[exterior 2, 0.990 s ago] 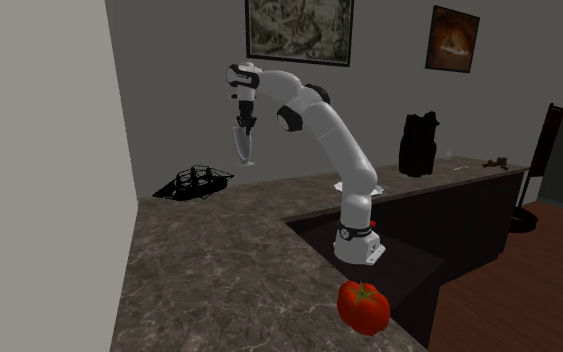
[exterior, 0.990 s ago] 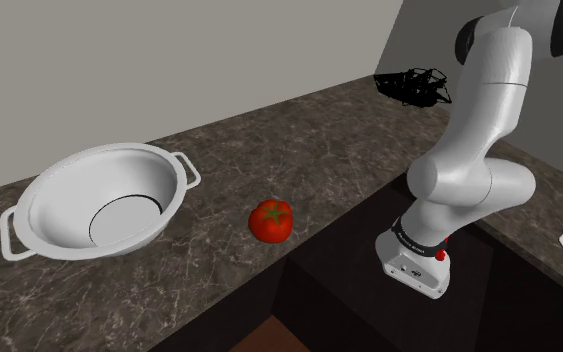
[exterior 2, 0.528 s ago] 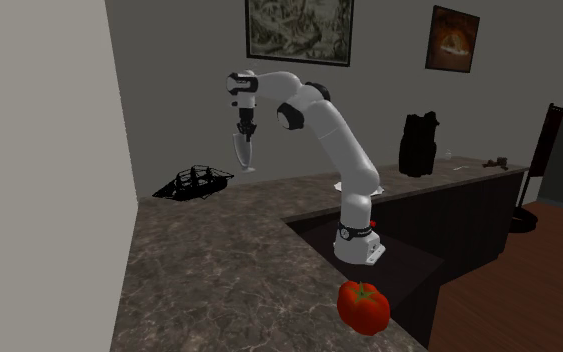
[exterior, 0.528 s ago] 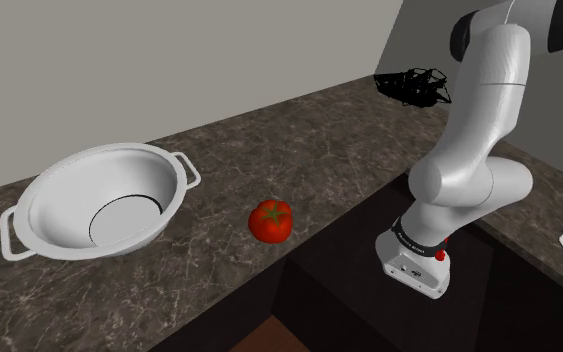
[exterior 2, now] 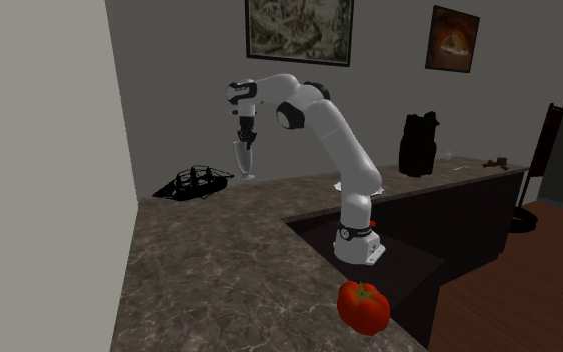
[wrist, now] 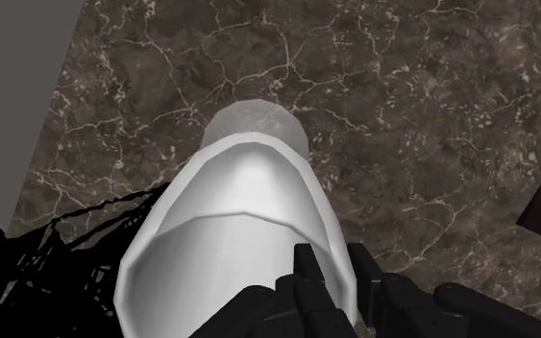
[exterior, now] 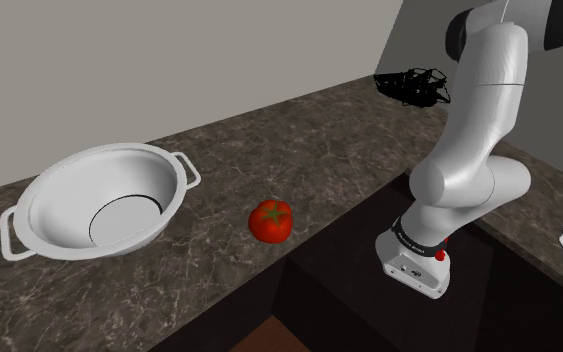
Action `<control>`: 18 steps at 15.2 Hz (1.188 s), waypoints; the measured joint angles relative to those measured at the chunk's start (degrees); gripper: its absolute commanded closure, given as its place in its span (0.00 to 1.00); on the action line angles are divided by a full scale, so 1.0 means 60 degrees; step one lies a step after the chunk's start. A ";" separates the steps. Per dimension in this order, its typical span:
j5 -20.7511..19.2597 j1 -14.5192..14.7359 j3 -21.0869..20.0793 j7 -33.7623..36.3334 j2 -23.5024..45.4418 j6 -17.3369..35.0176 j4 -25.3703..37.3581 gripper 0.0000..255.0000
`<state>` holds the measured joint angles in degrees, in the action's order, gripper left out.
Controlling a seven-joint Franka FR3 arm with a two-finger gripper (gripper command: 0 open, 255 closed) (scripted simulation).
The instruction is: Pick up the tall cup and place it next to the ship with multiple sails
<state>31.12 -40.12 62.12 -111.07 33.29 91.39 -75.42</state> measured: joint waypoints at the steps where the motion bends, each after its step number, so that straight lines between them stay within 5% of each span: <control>1: 0.0014 0.0042 -0.0004 -0.0035 0.0014 0.0140 -0.0151 1.00; 18: 0.0411 0.0487 -0.0221 -0.0482 0.0356 0.2030 -0.2041 1.00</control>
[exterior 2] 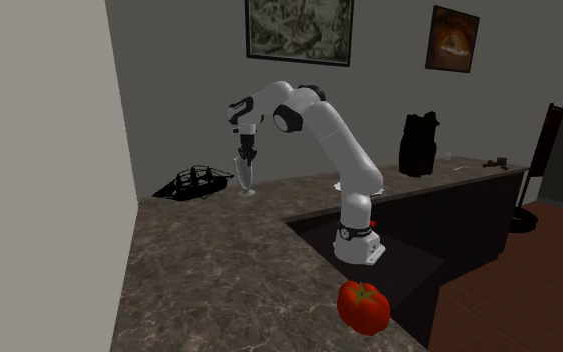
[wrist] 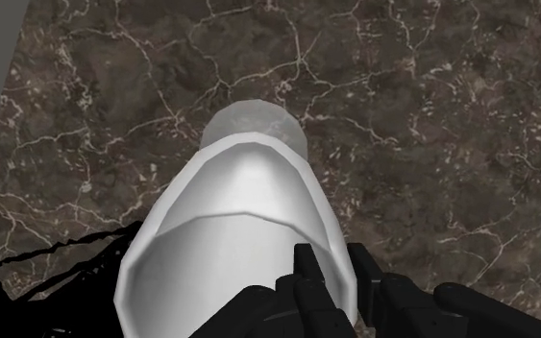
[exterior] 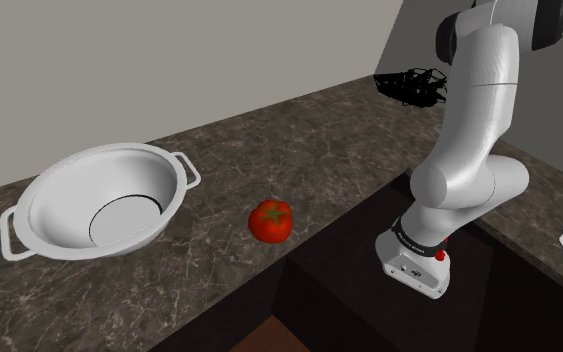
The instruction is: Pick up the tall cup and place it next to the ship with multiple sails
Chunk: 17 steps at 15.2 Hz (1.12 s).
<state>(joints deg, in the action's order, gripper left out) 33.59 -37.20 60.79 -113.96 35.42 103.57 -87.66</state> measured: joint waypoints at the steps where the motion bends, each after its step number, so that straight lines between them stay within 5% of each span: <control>1: 0.0006 0.0019 -0.0003 -0.0002 0.0002 0.0037 -0.0041 1.00; 6: 0.0008 0.0044 0.0001 -0.0005 -0.0006 0.0075 -0.0088 1.00; 7: 0.0008 0.0044 0.0001 -0.0006 -0.0007 0.0077 -0.0090 0.00; 13: 0.0008 0.0045 0.0004 -0.0005 -0.0010 0.0080 -0.0087 0.00; 17: -0.0223 -0.0102 0.0146 0.0209 -0.0207 -0.0744 0.0707 0.00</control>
